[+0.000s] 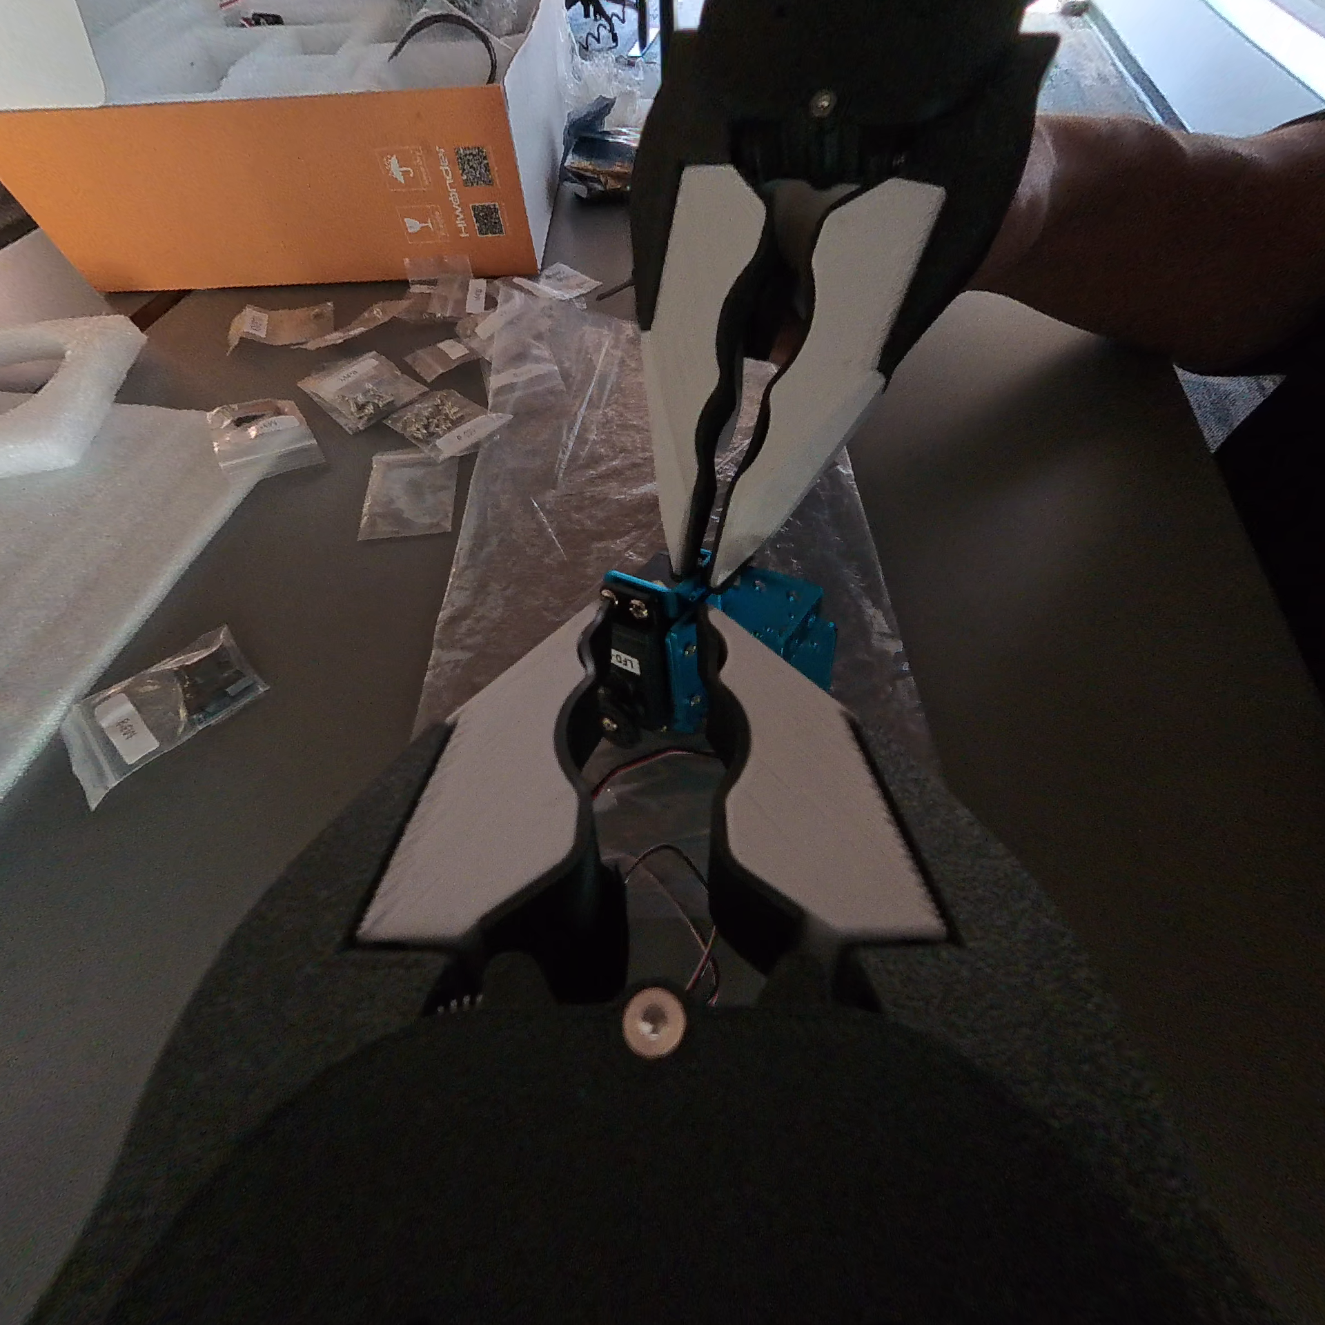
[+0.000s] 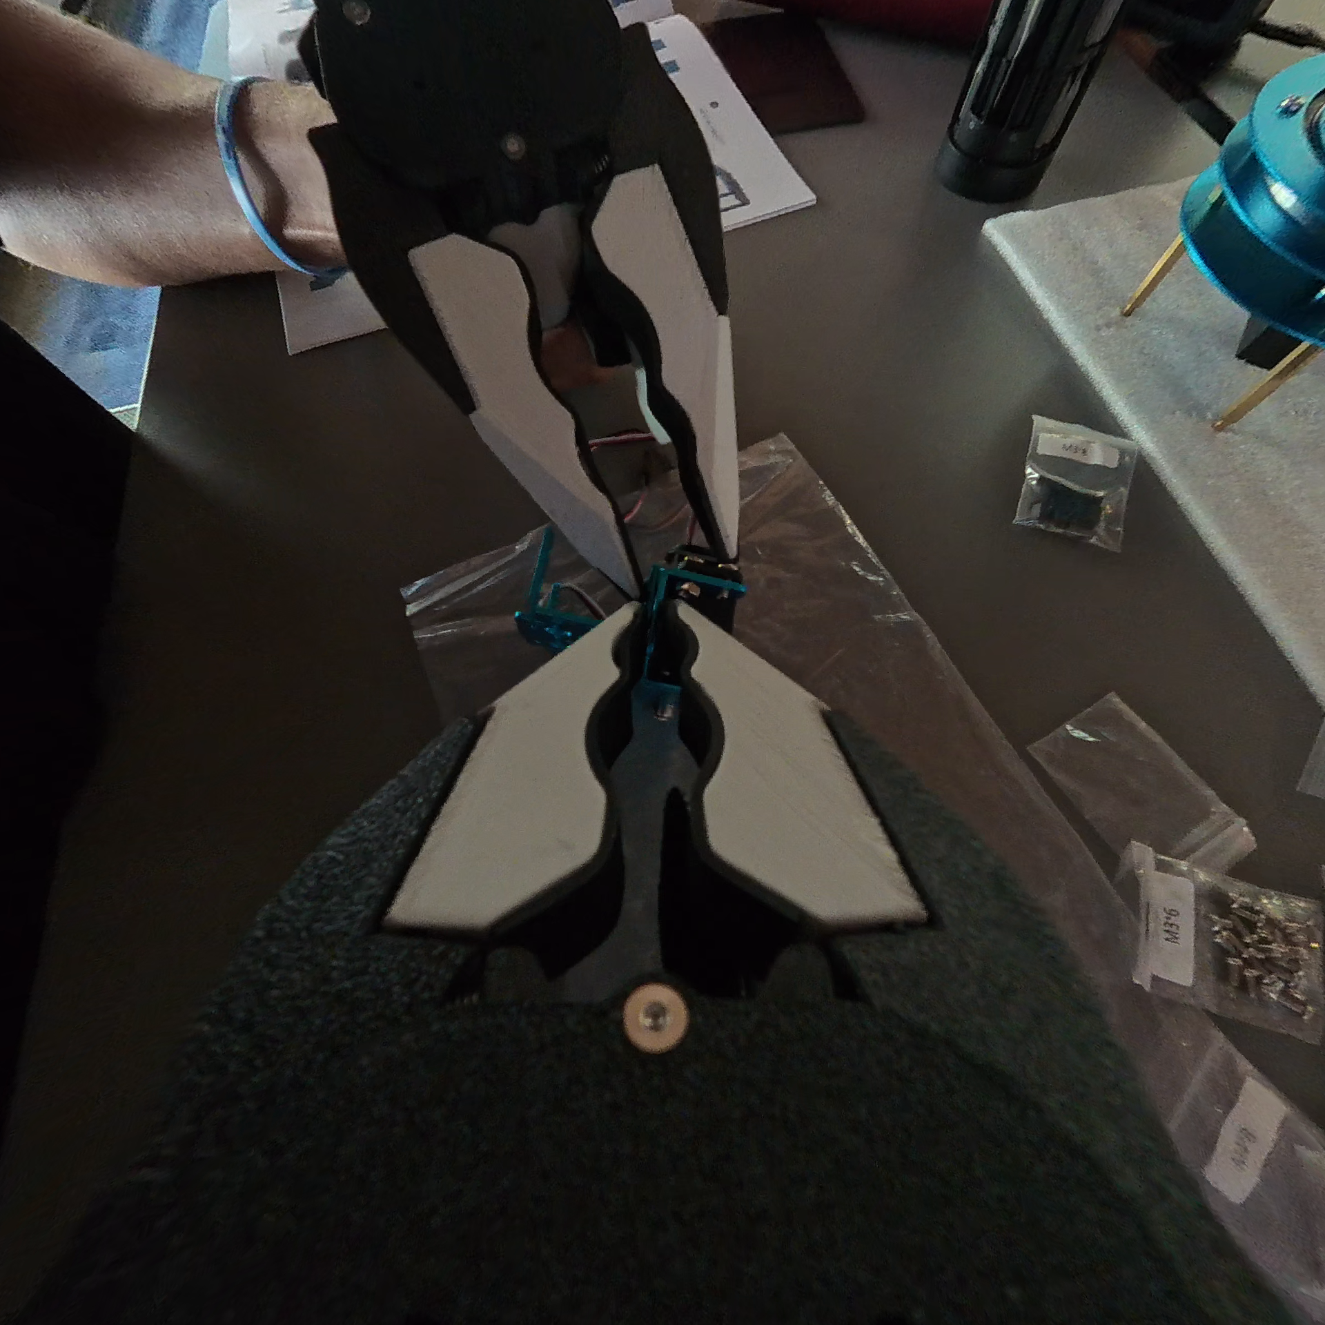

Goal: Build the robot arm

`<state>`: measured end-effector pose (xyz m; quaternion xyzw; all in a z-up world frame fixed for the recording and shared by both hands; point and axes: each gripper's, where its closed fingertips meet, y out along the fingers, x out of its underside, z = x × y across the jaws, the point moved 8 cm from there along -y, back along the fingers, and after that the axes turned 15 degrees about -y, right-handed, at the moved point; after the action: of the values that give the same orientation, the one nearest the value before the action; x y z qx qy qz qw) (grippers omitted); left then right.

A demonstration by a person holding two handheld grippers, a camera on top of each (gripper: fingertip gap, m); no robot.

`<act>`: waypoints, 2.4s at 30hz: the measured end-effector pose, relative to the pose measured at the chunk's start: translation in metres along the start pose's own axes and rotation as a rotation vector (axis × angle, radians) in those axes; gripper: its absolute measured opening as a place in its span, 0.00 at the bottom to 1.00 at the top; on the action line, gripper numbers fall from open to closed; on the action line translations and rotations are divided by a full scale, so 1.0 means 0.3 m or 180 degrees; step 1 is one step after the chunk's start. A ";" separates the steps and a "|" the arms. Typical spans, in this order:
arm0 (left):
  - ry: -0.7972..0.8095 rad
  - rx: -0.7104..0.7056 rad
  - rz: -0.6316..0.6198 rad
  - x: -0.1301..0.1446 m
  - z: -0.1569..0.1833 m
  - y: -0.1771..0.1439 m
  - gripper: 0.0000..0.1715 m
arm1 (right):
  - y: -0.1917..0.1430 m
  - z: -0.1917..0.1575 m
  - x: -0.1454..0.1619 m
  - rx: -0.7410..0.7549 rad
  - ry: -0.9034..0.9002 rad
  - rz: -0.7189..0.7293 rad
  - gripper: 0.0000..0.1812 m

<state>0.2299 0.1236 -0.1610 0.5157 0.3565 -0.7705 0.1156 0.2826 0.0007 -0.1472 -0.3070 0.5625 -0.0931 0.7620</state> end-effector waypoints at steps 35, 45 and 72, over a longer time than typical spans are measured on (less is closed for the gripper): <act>0.0287 0.0104 -0.0035 0.042 0.037 -0.061 0.11 | -0.034 -0.010 -0.034 -0.0795 0.0084 0.0476 0.25; 0.0314 0.0129 -0.0063 0.044 0.037 -0.066 0.11 | 0.025 0.010 -0.016 -0.1162 -0.0242 0.0173 0.26; 0.0125 0.0086 -0.0172 0.037 0.049 -0.011 0.18 | 0.014 -0.003 -0.052 -0.1072 -0.0344 0.0258 0.22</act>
<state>0.2128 0.1182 -0.1662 0.5225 0.3621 -0.7677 0.0808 0.2756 0.0114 -0.1373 -0.4119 0.5402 0.0498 0.7321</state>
